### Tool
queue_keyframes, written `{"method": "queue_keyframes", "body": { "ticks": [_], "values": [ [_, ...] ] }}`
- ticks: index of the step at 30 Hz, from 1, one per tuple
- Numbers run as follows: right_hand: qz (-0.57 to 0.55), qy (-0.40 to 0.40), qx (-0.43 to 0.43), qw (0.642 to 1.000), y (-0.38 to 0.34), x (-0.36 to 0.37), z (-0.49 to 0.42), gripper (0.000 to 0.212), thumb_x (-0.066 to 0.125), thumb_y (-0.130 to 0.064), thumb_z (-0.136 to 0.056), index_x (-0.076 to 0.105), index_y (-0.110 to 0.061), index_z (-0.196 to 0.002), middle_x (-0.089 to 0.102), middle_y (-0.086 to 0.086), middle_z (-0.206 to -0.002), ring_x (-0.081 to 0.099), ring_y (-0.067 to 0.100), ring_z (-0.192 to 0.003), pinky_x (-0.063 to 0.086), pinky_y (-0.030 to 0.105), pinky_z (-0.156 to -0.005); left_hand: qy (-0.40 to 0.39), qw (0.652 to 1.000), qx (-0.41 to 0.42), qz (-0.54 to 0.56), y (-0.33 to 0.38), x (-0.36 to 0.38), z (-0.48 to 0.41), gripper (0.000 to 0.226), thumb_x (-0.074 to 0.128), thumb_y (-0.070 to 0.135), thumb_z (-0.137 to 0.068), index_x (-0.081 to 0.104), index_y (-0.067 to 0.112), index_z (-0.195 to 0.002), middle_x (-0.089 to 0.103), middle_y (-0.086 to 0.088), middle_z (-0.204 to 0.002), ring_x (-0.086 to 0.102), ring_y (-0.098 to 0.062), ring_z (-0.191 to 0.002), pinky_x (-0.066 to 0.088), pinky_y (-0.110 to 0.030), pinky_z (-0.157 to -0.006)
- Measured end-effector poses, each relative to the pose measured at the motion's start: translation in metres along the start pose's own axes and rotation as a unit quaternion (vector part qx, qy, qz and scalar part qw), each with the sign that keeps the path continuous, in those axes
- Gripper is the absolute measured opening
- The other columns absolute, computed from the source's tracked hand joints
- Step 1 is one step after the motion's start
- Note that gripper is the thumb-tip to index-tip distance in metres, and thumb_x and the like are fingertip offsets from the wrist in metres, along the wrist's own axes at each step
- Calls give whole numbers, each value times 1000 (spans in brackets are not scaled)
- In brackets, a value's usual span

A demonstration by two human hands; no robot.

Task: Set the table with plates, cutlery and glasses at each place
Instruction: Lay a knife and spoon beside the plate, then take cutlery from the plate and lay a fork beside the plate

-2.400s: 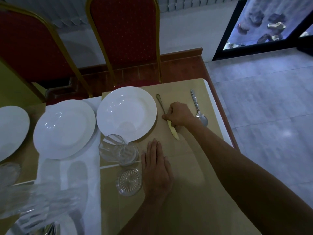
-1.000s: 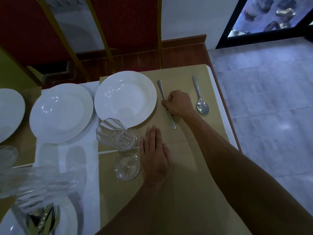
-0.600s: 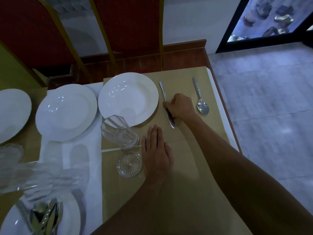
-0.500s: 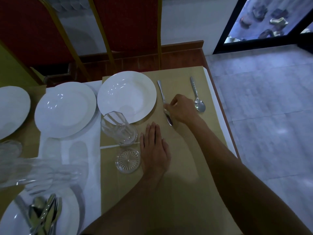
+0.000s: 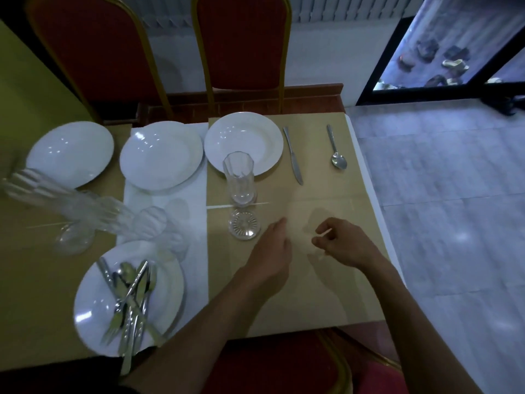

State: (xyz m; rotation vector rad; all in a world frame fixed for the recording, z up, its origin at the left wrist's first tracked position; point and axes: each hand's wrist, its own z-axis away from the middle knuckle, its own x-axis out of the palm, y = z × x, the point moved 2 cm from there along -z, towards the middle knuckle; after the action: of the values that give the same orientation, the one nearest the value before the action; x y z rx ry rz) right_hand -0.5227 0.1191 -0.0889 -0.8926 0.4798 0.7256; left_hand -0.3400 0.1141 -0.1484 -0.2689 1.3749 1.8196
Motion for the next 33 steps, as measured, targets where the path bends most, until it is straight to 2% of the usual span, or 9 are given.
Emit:
{"method": "queue_keyframes", "body": {
  "ticks": [2,5,9,11,15,18,24,28,33],
  "values": [
    [-3,-19,-3,1000,-7,15,19,24,71,-37,-88,65,-23,-107,69,-6,-89,68,10,-78,45,21,-62,11,997,-32,74,-9,-15,41,48,41,32,-101,40,21,-147,56,-2,-140,57,-18,-125,46,-36,-105],
    [13,-50,-31,998,-33,52,40,24,72,-35,-88,66,-23,-107,70,-4,-90,67,10,-79,45,17,-61,43,991,-66,104,-33,-44,93,44,44,30,-101,46,25,-145,66,5,-127,64,-10,-111,51,-29,-97],
    [48,-109,-104,987,-78,116,59,25,71,-33,-87,68,-20,-107,68,-3,-89,64,11,-82,44,16,-64,107,981,-127,104,-79,-80,141,36,51,27,-100,57,24,-135,70,5,-110,62,-7,-99,43,-19,-83],
    [58,-137,-133,980,-100,146,63,26,70,-32,-87,67,-18,-108,69,0,-95,65,14,-88,48,22,-72,138,972,-159,104,-101,-94,160,32,53,25,-99,61,23,-130,70,3,-105,62,-9,-96,40,-19,-79],
    [93,-183,-186,961,-137,192,68,26,68,-32,-89,66,-18,-111,68,2,-100,63,14,-88,49,28,-75,175,955,-199,131,-136,-116,192,30,54,22,-99,62,20,-128,66,3,-115,64,-17,-106,47,-26,-82],
    [123,-209,-218,945,-157,221,71,24,69,-28,-89,66,-15,-109,71,6,-104,68,17,-91,52,31,-79,200,941,-237,136,-162,-127,215,30,54,22,-98,64,21,-127,65,6,-121,61,-17,-113,48,-30,-96],
    [172,-231,-260,922,-190,262,74,20,62,-23,-93,64,-10,-108,64,7,-117,61,23,-107,51,34,-88,240,920,-296,89,-208,-144,240,23,57,20,-95,73,17,-112,73,-2,-111,66,-21,-103,44,-23,-81],
    [177,-221,-262,923,-203,278,77,17,60,-18,-92,66,-7,-104,66,10,-112,62,26,-105,52,38,-89,247,920,-303,36,-226,-151,236,17,64,22,-88,76,14,-97,71,-9,-98,66,-28,-94,49,-29,-75],
    [159,-209,-263,928,-210,284,79,15,61,-18,-90,66,-7,-98,68,11,-103,65,26,-96,55,44,-87,224,919,-323,-26,-233,-155,228,24,66,39,-86,76,24,-102,66,-2,-108,66,-22,-95,50,-29,-73]
  ]
}}
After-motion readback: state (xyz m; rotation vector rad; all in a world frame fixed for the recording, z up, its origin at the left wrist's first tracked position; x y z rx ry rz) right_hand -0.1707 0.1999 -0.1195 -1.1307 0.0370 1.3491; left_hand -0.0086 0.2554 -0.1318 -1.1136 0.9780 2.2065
